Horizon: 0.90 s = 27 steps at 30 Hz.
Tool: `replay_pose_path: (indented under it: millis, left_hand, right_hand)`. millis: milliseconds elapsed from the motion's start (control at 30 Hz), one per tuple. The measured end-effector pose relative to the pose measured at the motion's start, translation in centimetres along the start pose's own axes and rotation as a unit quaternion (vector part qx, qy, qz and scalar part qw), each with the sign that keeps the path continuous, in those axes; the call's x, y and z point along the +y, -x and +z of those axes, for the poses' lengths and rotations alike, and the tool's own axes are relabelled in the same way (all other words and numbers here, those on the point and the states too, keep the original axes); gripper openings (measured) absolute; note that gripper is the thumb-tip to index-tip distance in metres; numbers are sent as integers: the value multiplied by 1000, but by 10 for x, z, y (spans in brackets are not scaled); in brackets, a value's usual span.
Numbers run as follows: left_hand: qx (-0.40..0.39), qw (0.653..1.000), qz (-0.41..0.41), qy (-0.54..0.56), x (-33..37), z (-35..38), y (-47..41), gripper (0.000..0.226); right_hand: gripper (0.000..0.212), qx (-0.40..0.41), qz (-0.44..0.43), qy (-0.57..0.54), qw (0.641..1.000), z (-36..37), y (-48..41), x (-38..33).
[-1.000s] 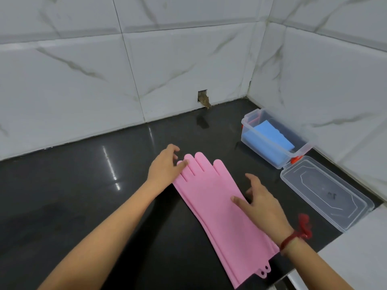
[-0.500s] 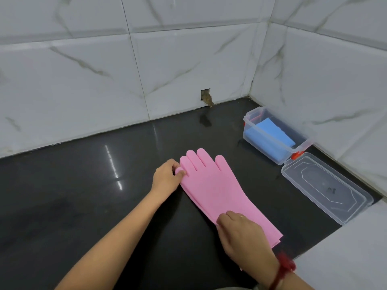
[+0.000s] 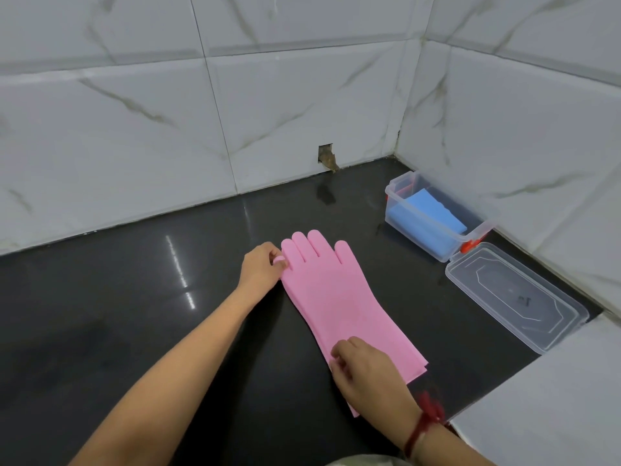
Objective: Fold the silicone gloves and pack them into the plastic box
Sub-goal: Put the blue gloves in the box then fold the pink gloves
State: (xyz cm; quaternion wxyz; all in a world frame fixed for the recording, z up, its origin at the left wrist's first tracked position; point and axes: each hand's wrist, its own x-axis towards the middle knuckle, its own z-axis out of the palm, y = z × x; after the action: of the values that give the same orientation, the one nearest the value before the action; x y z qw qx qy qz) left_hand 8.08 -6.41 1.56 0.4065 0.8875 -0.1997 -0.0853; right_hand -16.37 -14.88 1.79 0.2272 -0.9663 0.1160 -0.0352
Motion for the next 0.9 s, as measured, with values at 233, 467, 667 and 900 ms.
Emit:
replay_pose_path:
  millis: [233, 467, 667, 900]
  left_hand:
    - [23, 999, 4, 37, -3, -20, -5, 11]
    - [12, 998, -52, 28, -22, -22, 13, 13]
    - [114, 980, 108, -120, 2, -18, 39, 51]
    - [-151, 926, 212, -274, 18, 44, 91, 62]
  right_hand:
    - [21, 36, -19, -52, 998, -8, -9, -2]
    - [22, -14, -46, -53, 997, 9, -6, -12]
    - [41, 54, -55, -30, 997, 1, -4, -13]
    - [81, -37, -62, 120, 990, 21, 4, -1]
